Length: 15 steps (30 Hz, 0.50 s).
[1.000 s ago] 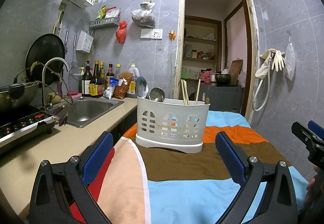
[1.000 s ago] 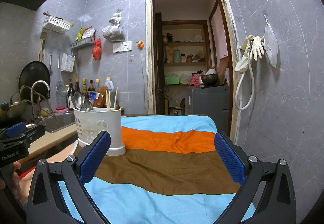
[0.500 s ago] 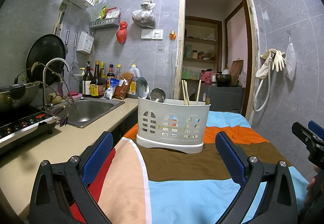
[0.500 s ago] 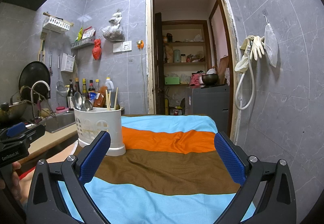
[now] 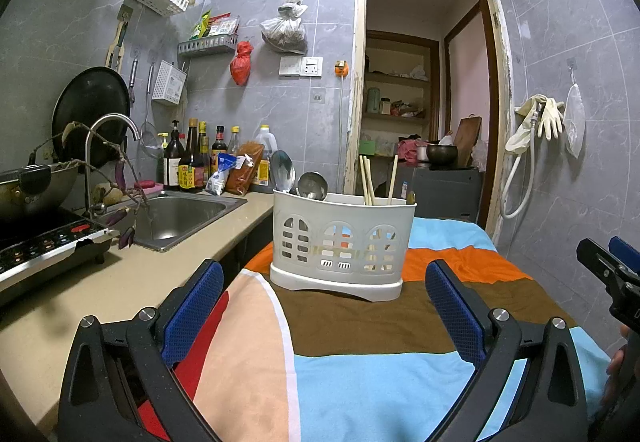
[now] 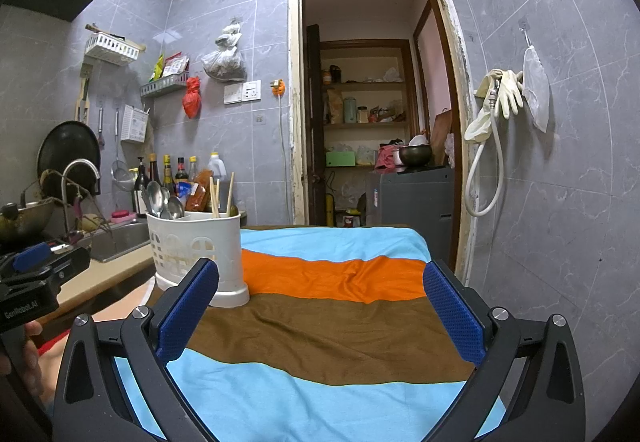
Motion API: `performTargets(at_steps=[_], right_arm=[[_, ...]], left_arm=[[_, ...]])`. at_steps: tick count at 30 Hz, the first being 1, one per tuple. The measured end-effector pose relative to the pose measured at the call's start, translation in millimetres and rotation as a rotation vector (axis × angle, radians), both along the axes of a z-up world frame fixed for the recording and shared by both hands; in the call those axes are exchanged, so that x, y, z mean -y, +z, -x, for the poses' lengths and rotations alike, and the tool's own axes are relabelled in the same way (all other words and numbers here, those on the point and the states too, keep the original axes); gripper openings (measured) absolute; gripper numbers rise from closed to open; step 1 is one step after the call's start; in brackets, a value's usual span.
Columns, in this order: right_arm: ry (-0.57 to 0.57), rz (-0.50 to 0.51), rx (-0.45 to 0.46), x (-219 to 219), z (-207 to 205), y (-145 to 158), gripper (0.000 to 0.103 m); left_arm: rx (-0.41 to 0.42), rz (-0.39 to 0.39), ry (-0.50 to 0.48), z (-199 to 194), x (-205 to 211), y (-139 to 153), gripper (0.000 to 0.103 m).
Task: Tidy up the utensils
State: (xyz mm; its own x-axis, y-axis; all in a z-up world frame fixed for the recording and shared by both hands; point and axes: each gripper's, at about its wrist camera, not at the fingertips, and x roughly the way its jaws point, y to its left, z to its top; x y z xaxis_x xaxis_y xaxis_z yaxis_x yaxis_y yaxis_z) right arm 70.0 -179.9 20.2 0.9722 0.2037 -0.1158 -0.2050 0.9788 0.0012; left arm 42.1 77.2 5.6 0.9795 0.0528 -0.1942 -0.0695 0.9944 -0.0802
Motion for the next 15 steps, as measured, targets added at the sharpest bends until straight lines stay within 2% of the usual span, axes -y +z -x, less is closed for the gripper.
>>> performTargets(at_steps=[10,15], right_arm=[[0.0,0.0,0.0,-0.4,0.5,0.1,0.103],[0.0,0.0,-0.001,-0.5,0.4,0.1,0.103]], left_arm=[[-0.02,0.009,-0.012,0.8,-3.6,0.7,0.099],[-0.03,-0.027,0.012,-0.3,1.6,0.3,0.099]])
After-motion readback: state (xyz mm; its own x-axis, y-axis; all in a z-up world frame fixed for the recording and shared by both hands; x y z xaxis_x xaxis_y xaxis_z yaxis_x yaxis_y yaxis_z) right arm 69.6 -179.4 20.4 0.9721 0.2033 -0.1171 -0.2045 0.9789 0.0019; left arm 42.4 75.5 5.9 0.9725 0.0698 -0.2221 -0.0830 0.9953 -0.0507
